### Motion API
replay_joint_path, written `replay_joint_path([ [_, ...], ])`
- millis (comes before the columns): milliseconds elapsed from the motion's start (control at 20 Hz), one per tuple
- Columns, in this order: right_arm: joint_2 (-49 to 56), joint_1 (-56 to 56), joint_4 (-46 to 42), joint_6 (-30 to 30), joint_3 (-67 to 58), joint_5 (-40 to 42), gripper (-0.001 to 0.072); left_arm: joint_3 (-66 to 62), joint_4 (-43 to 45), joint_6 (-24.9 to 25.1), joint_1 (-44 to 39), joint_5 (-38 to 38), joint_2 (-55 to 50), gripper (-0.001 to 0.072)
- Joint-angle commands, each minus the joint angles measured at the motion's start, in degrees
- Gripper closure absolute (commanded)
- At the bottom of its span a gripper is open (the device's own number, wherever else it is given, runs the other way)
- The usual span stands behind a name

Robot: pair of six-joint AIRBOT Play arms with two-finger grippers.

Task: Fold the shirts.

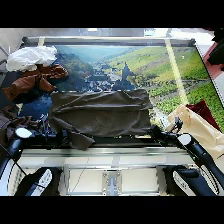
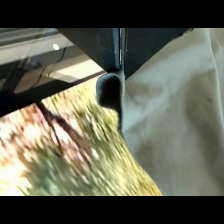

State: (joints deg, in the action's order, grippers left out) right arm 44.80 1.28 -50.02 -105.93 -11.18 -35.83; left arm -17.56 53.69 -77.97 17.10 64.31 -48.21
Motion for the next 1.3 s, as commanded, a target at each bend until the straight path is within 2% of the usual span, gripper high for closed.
replay_joint_path([
  [0,-0.2,0.0,3.1,0.2,0.3,4.0,0.0684,-0.5,0.0,0.0,0.0,0.2,0.0,0.0693],
  [150,-2.8,0.0,3.6,5.3,-2.8,0.9,0.0685,-6.1,0.2,1.4,0.0,5.7,0.4,0.0693],
  [400,-10.1,-0.1,-9.5,3.0,-12.0,-7.2,0.0686,-17.2,4.3,2.3,0.0,15.1,6.2,0.0693],
  [600,-10.8,-0.1,-10.6,2.9,-17.8,-8.4,0.0686,-22.5,3.3,-0.2,0.0,14.4,9.2,0.0693],
  [750,-10.8,-0.1,-11.8,4.2,-21.8,-7.8,0.0686,-28.1,3.7,0.0,0.0,10.6,9.2,0.0694],
  [900,-10.6,-0.1,-13.2,4.7,-24.6,-5.5,0.0687,-31.9,3.8,0.0,0.0,1.9,9.0,0.0695],
  [1000,-9.2,-0.1,-12.9,5.5,-25.6,-2.7,0.0687,-33.6,3.7,0.7,-0.4,1.5,7.1,0.0695],
  [1100,-5.1,-0.1,-12.1,6.6,-26.9,0.3,0.0687,-34.4,3.8,3.0,-3.6,0.5,3.0,0.0695],
  [1250,3.6,-0.1,-8.9,11.1,-30.7,4.5,0.0687,-36.3,9.6,2.3,-10.4,-7.9,-5.3,0.0696],
])
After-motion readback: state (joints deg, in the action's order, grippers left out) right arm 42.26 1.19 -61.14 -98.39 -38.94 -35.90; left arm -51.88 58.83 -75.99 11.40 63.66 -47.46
